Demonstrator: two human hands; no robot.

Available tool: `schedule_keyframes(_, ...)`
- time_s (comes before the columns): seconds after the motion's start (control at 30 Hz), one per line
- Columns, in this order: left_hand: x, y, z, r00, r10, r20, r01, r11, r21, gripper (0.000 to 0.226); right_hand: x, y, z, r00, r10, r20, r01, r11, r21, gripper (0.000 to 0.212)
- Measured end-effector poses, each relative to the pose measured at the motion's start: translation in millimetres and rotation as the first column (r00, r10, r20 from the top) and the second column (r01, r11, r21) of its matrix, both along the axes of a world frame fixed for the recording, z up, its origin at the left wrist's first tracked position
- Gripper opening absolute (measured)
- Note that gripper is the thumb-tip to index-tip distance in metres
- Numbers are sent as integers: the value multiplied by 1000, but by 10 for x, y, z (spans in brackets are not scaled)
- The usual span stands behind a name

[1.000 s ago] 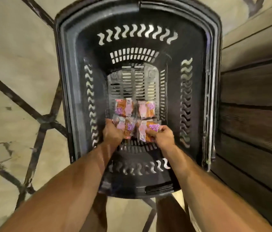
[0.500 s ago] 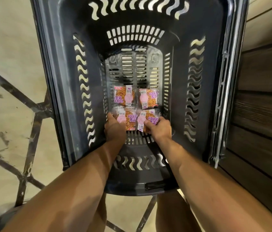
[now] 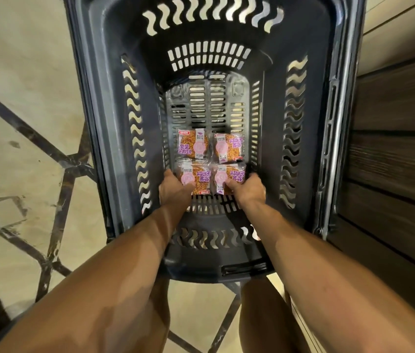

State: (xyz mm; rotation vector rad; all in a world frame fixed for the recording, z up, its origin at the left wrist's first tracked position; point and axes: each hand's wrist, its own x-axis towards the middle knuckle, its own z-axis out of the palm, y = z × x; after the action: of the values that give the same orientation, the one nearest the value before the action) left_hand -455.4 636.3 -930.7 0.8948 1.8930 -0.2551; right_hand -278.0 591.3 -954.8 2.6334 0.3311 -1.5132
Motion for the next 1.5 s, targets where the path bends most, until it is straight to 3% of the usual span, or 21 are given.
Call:
schedule_keyframes(0.13, 60, 218, 563, 988, -129, 80, 128, 992, 22, 62, -31, 138, 599, 991, 131, -13, -130, 990, 60, 72)
schedule_keyframes(0.27, 208, 545, 1430, 947, -295, 127, 275, 949, 154, 66, 6, 439, 1496, 899, 427, 97, -437, 889, 137, 73)
schedule_keyframes(0.5, 234, 1191, 3553, 752, -625, -211, 657, 682, 322, 43, 166, 1182, 3628, 626, 703, 337, -776, 603, 186, 52)
schedule_keyframes(0.6, 199, 1426, 4617, 644, -682, -347, 765, 569, 301, 44, 183, 1453, 4657, 511, 732, 450, -854, 490, 172, 55)
schedule_keyframes(0.67, 199, 1542, 5356, 615, -666, -422, 788, 524, 323, 49, 186, 1603, 5381, 488, 697, 526, -868, 452, 206, 55)
schedule_keyframes(0.9, 249, 1754, 7536, 646, -468, -603, 763, 387, 517, 61, 311, 1896, 7534, 476, 479, 738, -872, 365, 326, 54)
schedule_keyframes(1.13, 752, 1830, 8964, 524, -515, -679, 838, 166, 520, 60, 860, 1850, 9091, 484, 354, 801, -851, 404, 336, 59)
schedule_keyframes(1.23, 1084, 1879, 9381, 489, -554, -674, 825, 43, 563, 63, 1164, 1682, 9501, 485, 293, 824, -822, 475, 315, 61)
schedule_keyframes(1.5, 2043, 1390, 9898, 270, -646, -713, 759, -312, 571, 58, 1699, 544, 10068, 494, 46, 868, -604, 736, 305, 52)
